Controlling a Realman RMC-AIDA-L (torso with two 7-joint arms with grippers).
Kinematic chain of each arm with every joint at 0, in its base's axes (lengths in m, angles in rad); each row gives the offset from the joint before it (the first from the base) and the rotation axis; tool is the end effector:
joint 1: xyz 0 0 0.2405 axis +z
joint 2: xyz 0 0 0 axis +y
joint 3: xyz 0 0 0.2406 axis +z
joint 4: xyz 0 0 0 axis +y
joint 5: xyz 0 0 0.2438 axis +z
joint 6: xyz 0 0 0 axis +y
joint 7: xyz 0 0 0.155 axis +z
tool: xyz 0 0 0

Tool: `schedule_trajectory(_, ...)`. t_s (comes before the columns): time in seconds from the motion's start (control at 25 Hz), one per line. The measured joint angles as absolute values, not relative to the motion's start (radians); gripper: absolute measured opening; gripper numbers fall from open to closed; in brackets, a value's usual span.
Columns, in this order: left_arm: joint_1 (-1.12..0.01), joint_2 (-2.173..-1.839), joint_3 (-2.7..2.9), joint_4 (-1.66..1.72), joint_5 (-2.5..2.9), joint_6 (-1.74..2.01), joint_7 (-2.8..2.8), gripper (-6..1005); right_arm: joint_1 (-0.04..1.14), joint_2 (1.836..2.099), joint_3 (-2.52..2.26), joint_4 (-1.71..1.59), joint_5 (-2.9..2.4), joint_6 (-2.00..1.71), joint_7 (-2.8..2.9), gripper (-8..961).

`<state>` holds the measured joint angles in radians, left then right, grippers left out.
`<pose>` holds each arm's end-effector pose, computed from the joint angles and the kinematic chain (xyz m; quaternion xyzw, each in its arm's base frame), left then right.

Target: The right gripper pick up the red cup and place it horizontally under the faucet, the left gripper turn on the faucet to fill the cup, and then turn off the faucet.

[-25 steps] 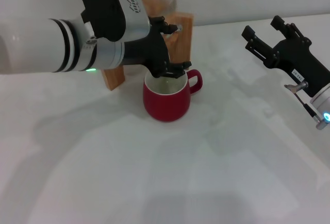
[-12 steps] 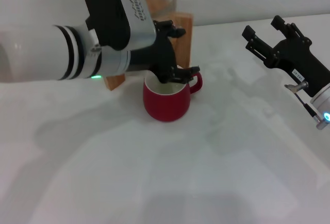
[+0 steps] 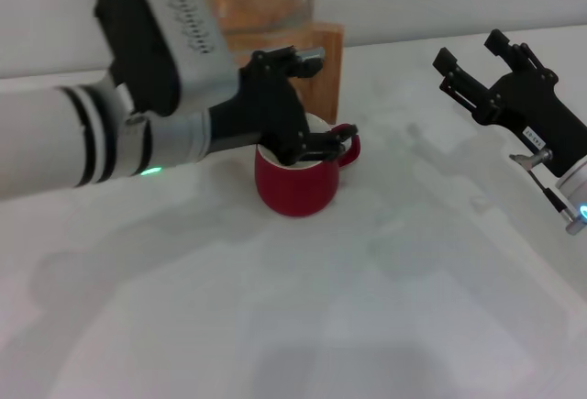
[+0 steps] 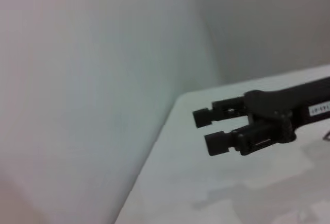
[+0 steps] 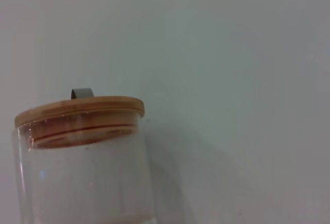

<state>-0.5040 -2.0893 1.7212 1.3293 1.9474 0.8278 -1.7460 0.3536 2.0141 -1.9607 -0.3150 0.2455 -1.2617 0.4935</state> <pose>-0.0613 0.3866 -0.0742 -0.9662 0.0660 -0.1102 0.2237 0.3023 0.3492 -0.0100 -0.7221 0.2226 0.4307 0.4936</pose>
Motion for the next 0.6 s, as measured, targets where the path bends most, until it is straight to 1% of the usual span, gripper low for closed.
schedule_trajectory(0.16,-0.401,-2.089,1.727,1.391,1.905,0.812,-1.746,838,0.351,2.014,-1.965,-0.312,0.245,-1.269,0.496,873)
schedule_trajectory(0.24,-0.326,-2.089,1.736,1.436,1.873,0.8,-1.743,838,0.347,2.015,-1.967,-0.312,0.245,-1.27,0.496,873)
schedule_trajectory(0.32,-0.29,-2.088,1.745,1.454,1.865,0.785,-1.74,838,0.342,2.015,-1.968,-0.312,0.244,-1.271,0.496,873)
schedule_trajectory(0.6,-0.066,-2.085,1.795,1.543,1.823,0.674,-1.722,838,0.327,2.016,-1.982,-0.312,0.244,-1.277,0.493,873)
